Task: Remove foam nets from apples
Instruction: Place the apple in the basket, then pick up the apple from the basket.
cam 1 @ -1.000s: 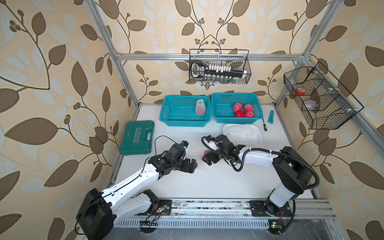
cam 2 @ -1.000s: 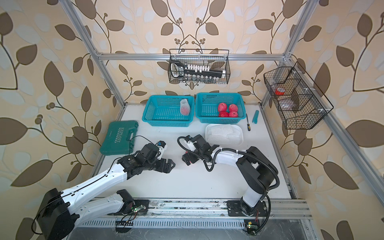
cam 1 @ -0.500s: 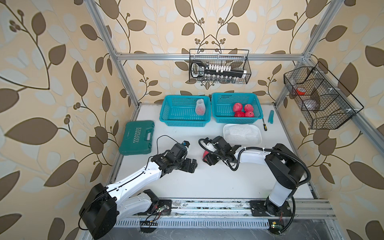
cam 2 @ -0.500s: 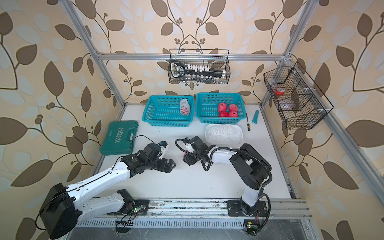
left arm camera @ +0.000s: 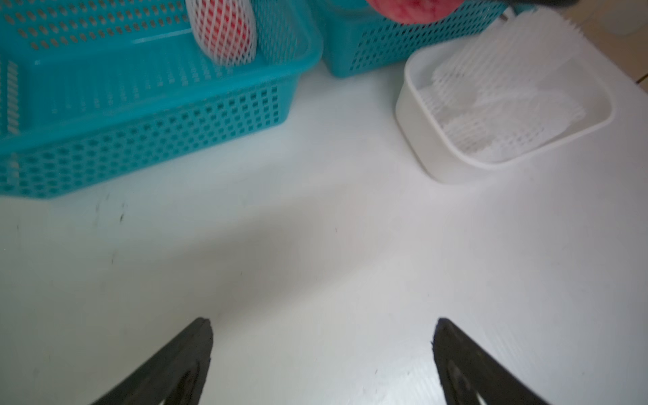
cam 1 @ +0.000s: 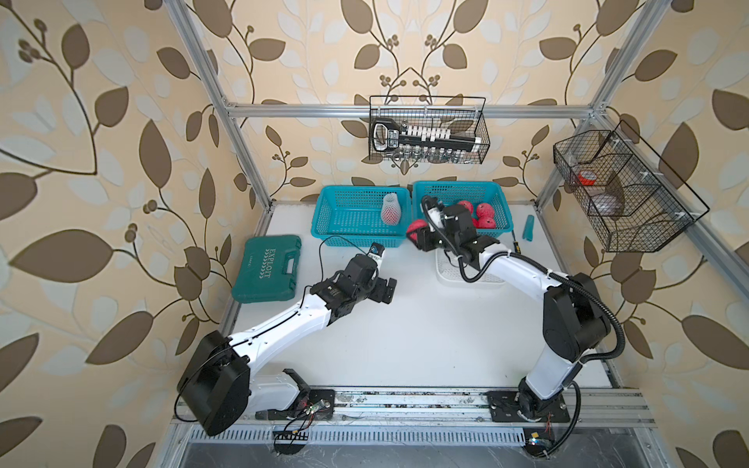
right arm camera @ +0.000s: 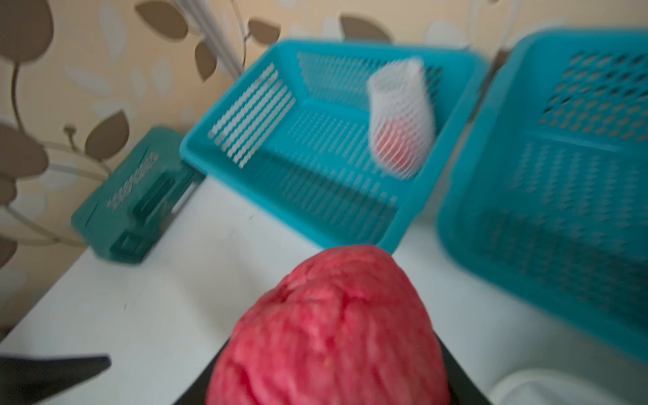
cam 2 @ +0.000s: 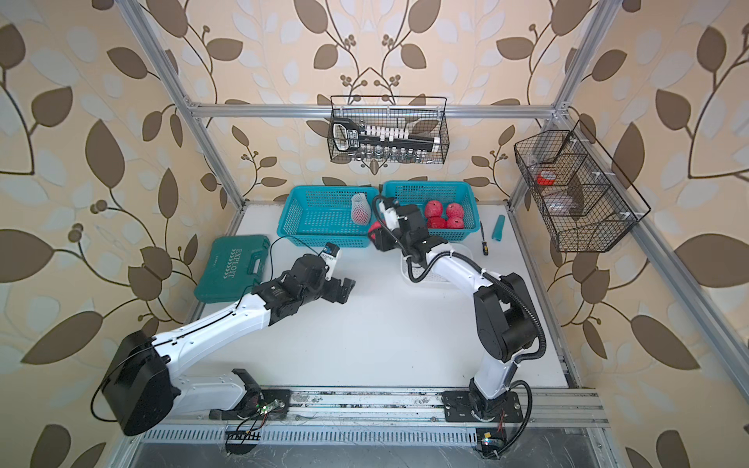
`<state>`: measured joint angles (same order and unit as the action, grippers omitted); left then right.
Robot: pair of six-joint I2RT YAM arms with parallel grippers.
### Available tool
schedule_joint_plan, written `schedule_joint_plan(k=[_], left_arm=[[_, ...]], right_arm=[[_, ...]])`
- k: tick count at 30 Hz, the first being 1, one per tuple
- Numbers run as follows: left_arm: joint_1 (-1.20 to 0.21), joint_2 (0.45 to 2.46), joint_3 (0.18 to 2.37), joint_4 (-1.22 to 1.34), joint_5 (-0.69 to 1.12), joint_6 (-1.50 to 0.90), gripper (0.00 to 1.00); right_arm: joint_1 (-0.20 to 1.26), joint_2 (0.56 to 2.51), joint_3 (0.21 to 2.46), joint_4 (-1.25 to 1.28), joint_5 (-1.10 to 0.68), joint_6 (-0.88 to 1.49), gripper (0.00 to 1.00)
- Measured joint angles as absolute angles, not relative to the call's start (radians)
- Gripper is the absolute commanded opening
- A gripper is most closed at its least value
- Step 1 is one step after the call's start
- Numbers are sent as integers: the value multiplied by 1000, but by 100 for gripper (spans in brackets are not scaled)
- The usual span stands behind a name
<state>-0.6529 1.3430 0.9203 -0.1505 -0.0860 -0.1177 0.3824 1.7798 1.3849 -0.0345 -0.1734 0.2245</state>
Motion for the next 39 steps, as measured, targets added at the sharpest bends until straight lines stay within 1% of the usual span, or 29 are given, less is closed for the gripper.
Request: schedule_joint_plan(k=[2, 4, 7, 11, 14, 15, 16, 17, 19, 21, 22, 26, 32, 35, 39], left_arm=[[-653, 1455, 1048, -126, -68, -91, 99], [-653, 1552, 1153, -101, -44, -74, 99], [-653, 1678, 1281, -94, -4, -51, 99], [-653, 1786, 1381, -102, 20, -24, 99], [-651, 1846, 1437, -108, 24, 5, 99], [-646, 1864, 1455, -109, 24, 15, 99], [-641, 1882, 1474, -110, 25, 25, 99], [-635, 1898, 1493, -112, 28, 31, 99], [-615, 1927, 1533, -130, 45, 39, 99], [-585, 1948, 1565, -146, 61, 40, 99], [-566, 1953, 1575, -152, 72, 40, 99], [-505, 1955, 1581, -166, 79, 41, 99], [-457, 1955, 1581, -178, 80, 40, 99], [-443, 1955, 1581, -186, 84, 39, 99], [-415, 1955, 1583, -199, 103, 29, 99]], right_arm=[[295, 1822, 1478, -54, -133, 232, 41], [224, 1866, 1534, -69, -100, 239, 45], [127, 1932, 1576, -102, -46, 246, 44], [43, 2012, 1603, -148, -14, 253, 44], [3, 2074, 1651, -178, -10, 261, 48], [-6, 2094, 1672, -189, -11, 262, 51], [-12, 2116, 1701, -200, -11, 262, 57], [-16, 2138, 1732, -208, -11, 262, 66], [-19, 2172, 1788, -233, -12, 259, 79], [-17, 2196, 1835, -251, -15, 260, 85], [-17, 2203, 1851, -255, -15, 260, 86], [-13, 2204, 1870, -268, -14, 262, 88], [-14, 2173, 1854, -286, -24, 263, 88], [-13, 2087, 1787, -281, -45, 270, 88], [-11, 1883, 1619, -218, -99, 296, 88]])
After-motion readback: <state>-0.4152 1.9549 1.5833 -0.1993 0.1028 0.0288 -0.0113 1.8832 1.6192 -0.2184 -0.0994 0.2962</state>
